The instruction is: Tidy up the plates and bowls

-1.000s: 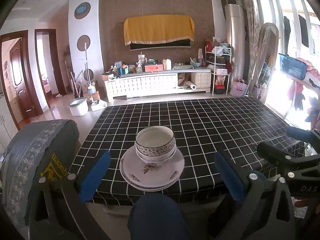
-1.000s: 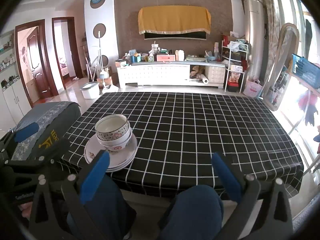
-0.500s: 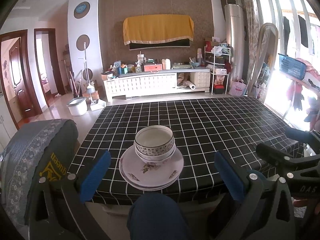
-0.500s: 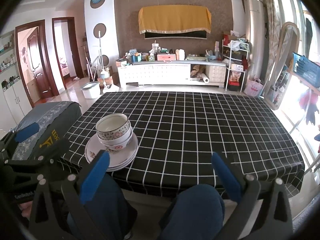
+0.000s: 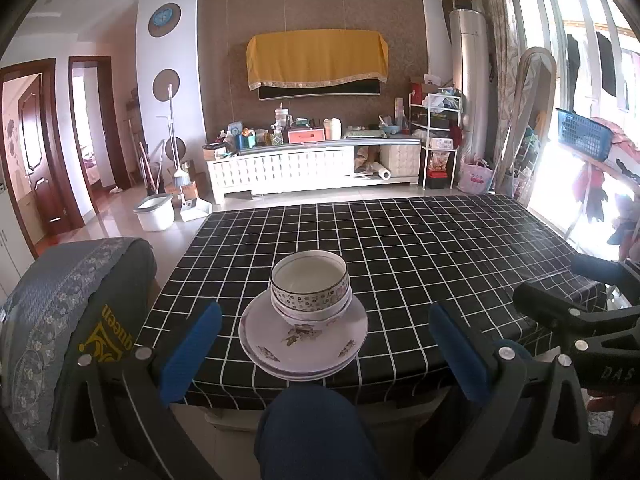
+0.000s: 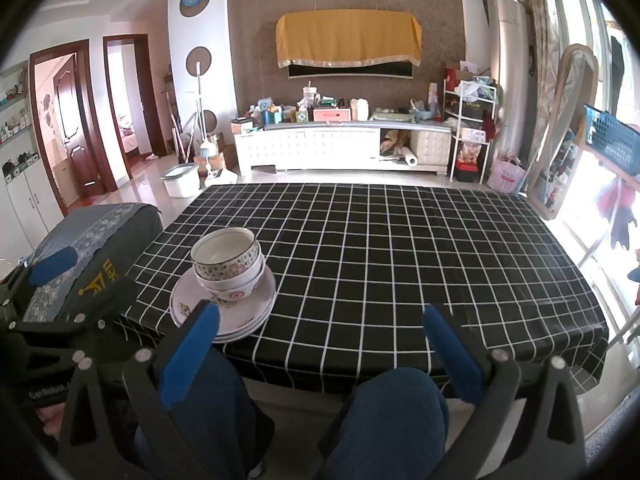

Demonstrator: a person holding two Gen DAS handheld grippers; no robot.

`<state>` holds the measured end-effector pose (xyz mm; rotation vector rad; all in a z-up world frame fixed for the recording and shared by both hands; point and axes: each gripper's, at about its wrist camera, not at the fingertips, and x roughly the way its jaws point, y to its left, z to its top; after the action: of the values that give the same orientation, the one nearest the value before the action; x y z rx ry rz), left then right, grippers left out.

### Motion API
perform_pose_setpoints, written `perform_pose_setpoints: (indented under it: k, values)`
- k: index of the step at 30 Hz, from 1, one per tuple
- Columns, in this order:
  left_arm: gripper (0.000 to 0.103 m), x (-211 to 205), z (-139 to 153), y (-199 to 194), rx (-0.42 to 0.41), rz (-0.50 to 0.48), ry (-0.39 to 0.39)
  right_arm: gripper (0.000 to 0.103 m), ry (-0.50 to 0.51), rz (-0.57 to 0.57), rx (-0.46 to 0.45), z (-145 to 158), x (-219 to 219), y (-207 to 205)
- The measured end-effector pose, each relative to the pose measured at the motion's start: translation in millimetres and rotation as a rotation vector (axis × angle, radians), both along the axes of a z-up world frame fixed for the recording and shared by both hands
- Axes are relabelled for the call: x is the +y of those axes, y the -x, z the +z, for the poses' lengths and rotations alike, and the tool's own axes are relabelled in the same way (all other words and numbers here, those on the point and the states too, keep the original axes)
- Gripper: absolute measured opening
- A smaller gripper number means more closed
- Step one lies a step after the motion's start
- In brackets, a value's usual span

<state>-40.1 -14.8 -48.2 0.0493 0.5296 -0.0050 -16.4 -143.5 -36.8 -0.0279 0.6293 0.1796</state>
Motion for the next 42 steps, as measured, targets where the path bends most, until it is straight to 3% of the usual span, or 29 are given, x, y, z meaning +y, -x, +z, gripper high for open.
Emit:
perform_pose_setpoints:
  k: [42]
  values:
    - [0.103, 5.1, -1.3, 1.3, 0.024, -0.021, 0.029, 0.103, 0.002, -0.014, -0.005, 2.5, -1.2, 2.8]
